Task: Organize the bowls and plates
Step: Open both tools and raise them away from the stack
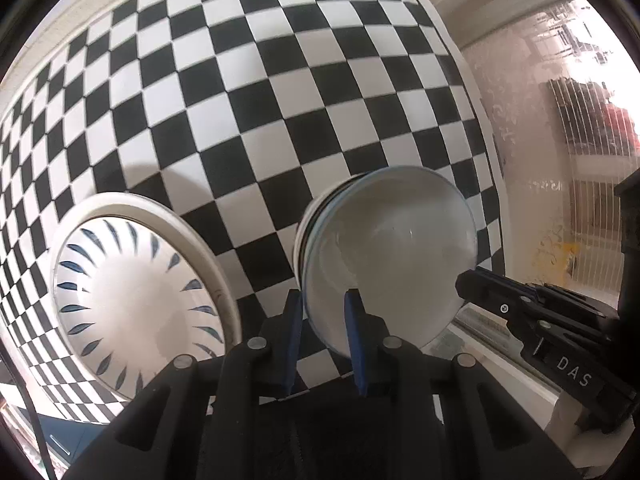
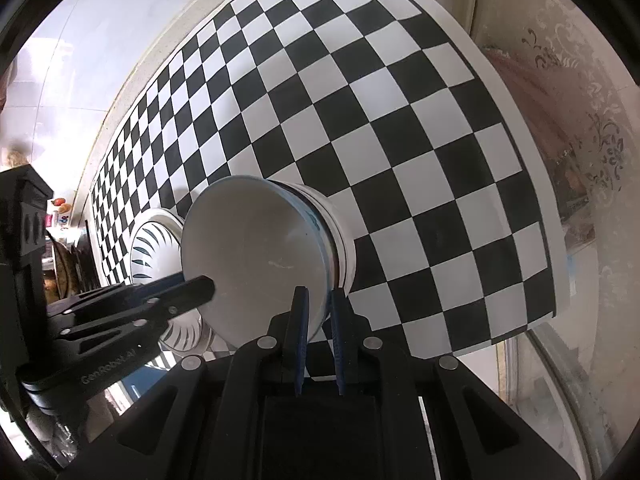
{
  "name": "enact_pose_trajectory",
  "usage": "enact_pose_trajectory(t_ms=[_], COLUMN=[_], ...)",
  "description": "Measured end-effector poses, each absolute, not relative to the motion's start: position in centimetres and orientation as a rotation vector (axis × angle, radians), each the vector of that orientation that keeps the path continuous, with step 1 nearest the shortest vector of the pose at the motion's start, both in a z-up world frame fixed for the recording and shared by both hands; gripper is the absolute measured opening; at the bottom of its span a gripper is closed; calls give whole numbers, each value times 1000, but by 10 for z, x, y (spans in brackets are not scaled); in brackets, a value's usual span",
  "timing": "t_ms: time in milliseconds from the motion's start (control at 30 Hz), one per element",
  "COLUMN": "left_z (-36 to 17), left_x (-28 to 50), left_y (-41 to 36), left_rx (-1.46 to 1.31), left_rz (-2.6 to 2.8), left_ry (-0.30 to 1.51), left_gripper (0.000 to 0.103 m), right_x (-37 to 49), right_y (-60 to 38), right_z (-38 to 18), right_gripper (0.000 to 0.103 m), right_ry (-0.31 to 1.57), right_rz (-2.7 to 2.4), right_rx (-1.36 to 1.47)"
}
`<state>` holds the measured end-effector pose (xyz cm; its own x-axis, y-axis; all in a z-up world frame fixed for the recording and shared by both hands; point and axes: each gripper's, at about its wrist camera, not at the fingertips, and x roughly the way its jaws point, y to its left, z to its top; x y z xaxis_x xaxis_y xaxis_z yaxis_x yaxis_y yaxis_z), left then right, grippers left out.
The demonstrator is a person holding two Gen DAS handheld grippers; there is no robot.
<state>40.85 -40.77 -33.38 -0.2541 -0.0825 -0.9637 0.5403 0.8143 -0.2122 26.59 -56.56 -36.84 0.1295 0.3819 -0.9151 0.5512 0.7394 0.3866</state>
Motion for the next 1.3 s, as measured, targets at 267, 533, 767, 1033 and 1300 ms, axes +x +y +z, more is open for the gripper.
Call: enact_pose_trajectory(t_ms=[267, 533, 767, 1033, 1300], left_z=[-289, -226, -188, -157, -137], left_x=[394, 389, 372, 362, 361], left_y=[-399, -380, -364, -355, -342], left_rx=[421, 421, 406, 406, 379], left_rz=[-603, -590, -590, -593, -572], left_ry=[1592, 1474, 1436, 1377, 1318], left_gripper=[20, 20, 20, 31, 83], right_x=[259, 245, 231, 222, 214], right_y=[-554, -539, -517, -503, -504], right_z=[-325, -264, -205, -175, -152], right_gripper=[12, 12, 14, 92, 93], right_ry=[1426, 1351, 1295, 1269, 1237], right_rz=[-167, -172, -186, -197, -255], right_rx=[682, 599, 488, 410, 370])
